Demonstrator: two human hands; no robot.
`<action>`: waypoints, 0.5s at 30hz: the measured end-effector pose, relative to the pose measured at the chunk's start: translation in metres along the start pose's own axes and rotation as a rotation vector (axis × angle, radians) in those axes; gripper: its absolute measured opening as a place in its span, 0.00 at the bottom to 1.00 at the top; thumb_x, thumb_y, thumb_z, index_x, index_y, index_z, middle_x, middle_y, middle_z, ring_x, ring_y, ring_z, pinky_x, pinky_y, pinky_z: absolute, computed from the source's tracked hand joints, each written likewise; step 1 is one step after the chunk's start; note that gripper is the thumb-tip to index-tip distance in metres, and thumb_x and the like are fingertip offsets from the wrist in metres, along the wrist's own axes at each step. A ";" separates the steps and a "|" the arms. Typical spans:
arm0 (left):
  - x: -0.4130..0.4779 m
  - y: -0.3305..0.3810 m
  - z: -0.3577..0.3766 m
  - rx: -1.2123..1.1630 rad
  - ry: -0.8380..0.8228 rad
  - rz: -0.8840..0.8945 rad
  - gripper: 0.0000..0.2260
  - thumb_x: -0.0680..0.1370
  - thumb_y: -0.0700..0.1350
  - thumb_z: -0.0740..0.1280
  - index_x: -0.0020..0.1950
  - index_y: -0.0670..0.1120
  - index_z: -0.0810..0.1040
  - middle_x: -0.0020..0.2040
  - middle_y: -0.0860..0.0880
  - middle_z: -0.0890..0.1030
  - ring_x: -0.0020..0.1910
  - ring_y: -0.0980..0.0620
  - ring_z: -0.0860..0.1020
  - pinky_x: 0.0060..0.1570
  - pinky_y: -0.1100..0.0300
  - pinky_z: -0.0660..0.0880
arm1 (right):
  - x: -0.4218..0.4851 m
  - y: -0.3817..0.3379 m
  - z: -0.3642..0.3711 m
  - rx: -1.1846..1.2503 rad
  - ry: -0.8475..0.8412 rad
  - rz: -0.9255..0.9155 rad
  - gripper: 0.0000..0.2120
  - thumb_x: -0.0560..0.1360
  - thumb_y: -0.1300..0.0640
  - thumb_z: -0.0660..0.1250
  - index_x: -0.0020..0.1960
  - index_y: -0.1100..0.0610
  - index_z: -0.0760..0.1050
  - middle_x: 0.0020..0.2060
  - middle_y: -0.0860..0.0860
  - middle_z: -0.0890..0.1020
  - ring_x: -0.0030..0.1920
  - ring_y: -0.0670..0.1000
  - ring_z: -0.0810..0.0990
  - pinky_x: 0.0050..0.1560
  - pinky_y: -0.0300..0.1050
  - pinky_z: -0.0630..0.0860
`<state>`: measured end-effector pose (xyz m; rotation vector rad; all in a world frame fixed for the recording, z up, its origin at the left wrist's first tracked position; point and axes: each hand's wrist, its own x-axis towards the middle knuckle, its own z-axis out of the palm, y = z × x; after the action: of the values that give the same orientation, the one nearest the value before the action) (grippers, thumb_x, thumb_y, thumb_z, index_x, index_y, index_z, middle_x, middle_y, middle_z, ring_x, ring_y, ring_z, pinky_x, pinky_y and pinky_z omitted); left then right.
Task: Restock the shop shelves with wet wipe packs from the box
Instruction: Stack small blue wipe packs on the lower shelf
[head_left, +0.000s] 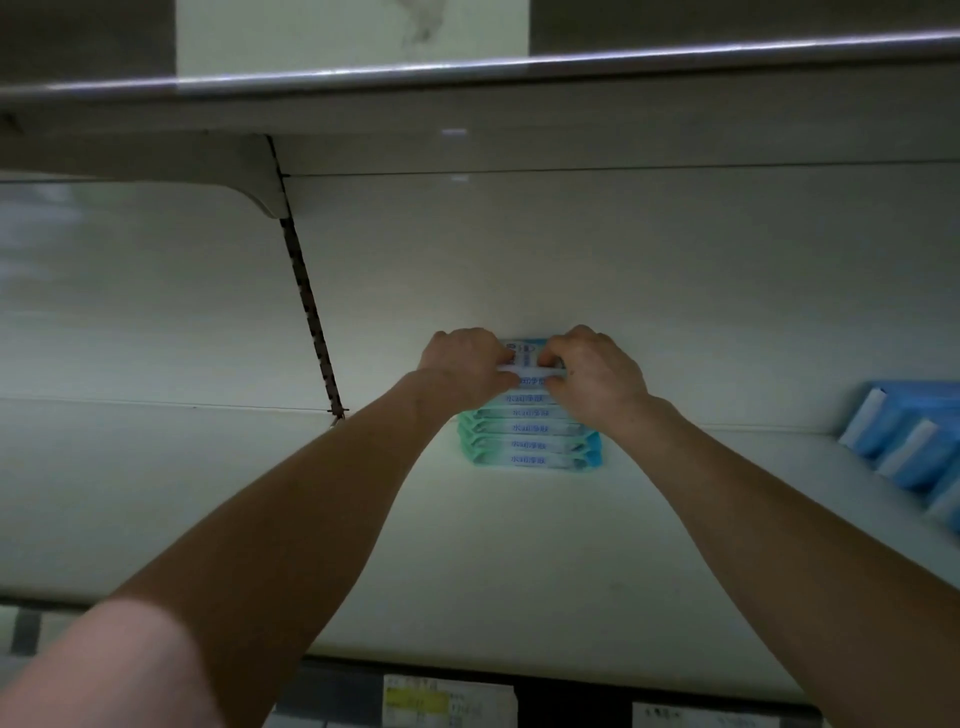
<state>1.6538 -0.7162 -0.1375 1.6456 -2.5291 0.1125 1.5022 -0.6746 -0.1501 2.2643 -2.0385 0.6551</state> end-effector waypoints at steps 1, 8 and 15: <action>-0.001 0.001 0.001 0.000 0.004 -0.003 0.17 0.80 0.56 0.60 0.63 0.50 0.78 0.56 0.47 0.79 0.54 0.48 0.77 0.48 0.59 0.64 | -0.001 -0.001 0.001 -0.008 0.004 0.006 0.11 0.76 0.59 0.64 0.58 0.54 0.76 0.58 0.55 0.74 0.57 0.56 0.73 0.52 0.47 0.72; -0.012 0.001 -0.003 -0.107 -0.007 -0.019 0.18 0.78 0.53 0.63 0.67 0.52 0.75 0.60 0.45 0.75 0.57 0.45 0.75 0.54 0.55 0.70 | -0.006 -0.017 -0.014 -0.144 -0.090 0.007 0.16 0.78 0.55 0.63 0.64 0.54 0.74 0.60 0.56 0.73 0.60 0.57 0.72 0.57 0.48 0.67; -0.044 -0.018 -0.011 -0.160 0.082 -0.150 0.18 0.78 0.48 0.63 0.68 0.52 0.72 0.62 0.44 0.72 0.62 0.43 0.73 0.59 0.52 0.68 | -0.020 -0.064 -0.009 -0.067 -0.025 -0.105 0.15 0.78 0.59 0.61 0.63 0.56 0.76 0.59 0.57 0.75 0.60 0.59 0.72 0.56 0.49 0.70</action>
<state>1.6886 -0.6817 -0.1329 1.7222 -2.2810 -0.0347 1.5597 -0.6437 -0.1320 2.3342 -1.9056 0.5462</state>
